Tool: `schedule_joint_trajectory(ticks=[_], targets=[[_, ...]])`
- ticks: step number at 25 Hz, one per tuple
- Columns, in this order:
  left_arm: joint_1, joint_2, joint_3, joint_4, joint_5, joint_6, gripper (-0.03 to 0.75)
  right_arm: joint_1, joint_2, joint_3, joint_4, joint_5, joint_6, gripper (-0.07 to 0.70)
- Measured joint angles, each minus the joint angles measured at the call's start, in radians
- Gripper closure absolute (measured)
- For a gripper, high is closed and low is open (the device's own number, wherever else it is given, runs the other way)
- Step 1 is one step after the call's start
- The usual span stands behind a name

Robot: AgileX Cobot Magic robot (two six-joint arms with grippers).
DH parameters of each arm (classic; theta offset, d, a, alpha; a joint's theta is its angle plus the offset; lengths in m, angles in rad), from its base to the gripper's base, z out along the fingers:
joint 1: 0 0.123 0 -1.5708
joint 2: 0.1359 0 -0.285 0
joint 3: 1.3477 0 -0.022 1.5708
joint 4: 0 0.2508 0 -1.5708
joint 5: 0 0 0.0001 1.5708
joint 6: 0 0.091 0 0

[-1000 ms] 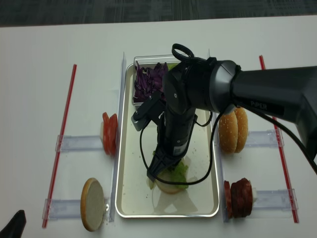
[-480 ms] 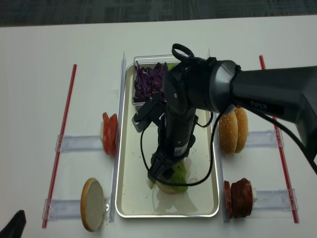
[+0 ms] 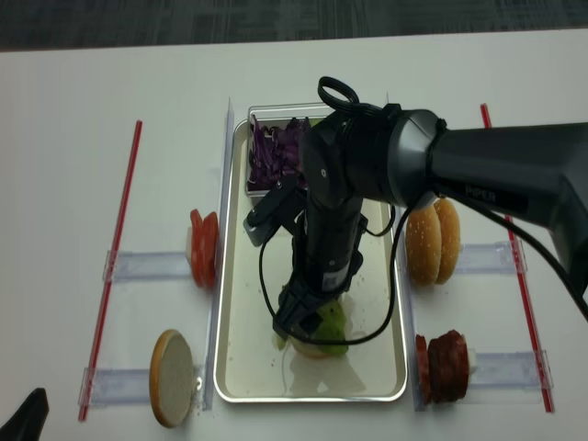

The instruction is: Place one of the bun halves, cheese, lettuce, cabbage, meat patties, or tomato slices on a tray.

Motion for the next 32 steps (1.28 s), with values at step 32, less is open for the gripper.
schedule_joint_trajectory(ticks=[32], targets=[[0.000,0.000,0.000,0.000,0.000,0.000,0.244,0.004,-0.003,-0.378,-0.006,0.248,0.127,0.102]])
